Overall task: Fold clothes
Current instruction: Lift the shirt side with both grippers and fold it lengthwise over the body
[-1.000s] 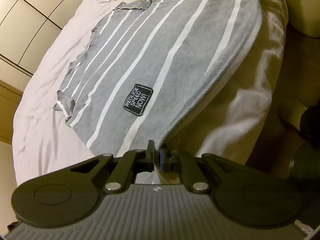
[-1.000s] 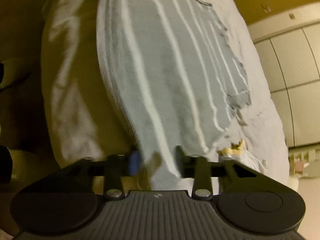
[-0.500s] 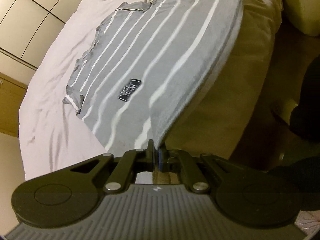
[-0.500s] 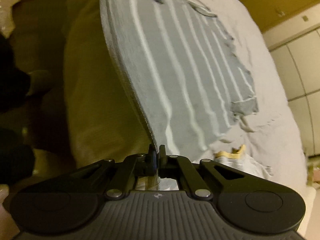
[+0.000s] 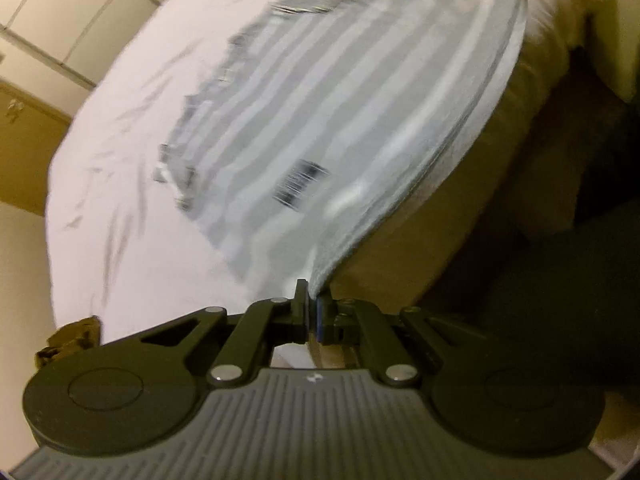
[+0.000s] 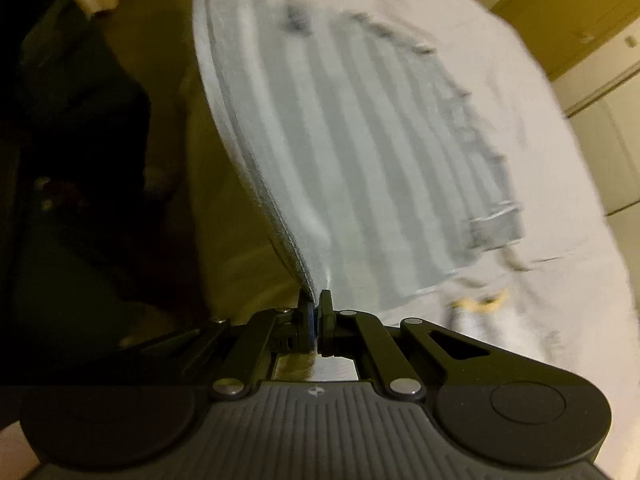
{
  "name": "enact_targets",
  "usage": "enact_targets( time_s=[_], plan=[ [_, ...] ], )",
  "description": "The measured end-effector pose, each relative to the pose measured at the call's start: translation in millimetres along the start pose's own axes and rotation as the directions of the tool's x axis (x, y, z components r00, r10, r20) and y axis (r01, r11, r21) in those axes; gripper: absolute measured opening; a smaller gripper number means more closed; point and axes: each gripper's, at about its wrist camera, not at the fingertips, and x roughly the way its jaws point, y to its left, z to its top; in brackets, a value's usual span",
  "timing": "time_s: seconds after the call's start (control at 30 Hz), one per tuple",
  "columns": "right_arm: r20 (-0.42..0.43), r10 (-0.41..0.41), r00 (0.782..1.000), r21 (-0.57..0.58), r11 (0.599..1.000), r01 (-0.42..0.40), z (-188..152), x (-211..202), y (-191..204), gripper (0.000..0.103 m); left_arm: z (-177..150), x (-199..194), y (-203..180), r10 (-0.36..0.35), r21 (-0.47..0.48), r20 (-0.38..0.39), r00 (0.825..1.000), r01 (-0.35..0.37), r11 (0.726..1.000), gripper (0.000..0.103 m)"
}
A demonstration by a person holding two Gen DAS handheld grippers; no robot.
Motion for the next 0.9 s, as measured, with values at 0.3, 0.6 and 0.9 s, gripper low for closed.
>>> enact_targets(
  time_s=[0.3,0.6,0.9],
  plan=[
    [-0.032,-0.237,0.971,0.09,0.967,0.239,75,67,-158,0.0,86,106,169,-0.069,-0.032,0.051,0.996,0.071,0.997,0.002],
    [-0.244,-0.18,0.953,0.156,0.963,0.221,120,199,-269,0.0,146,243,287,-0.281,-0.027,0.047,0.959,0.282,0.959,0.002],
    [-0.327,-0.082,0.941,0.278,0.944,0.179,105,248,-297,0.0,164,311,309,-0.38,-0.046,0.027,0.924,0.381,0.923,0.002]
  ],
)
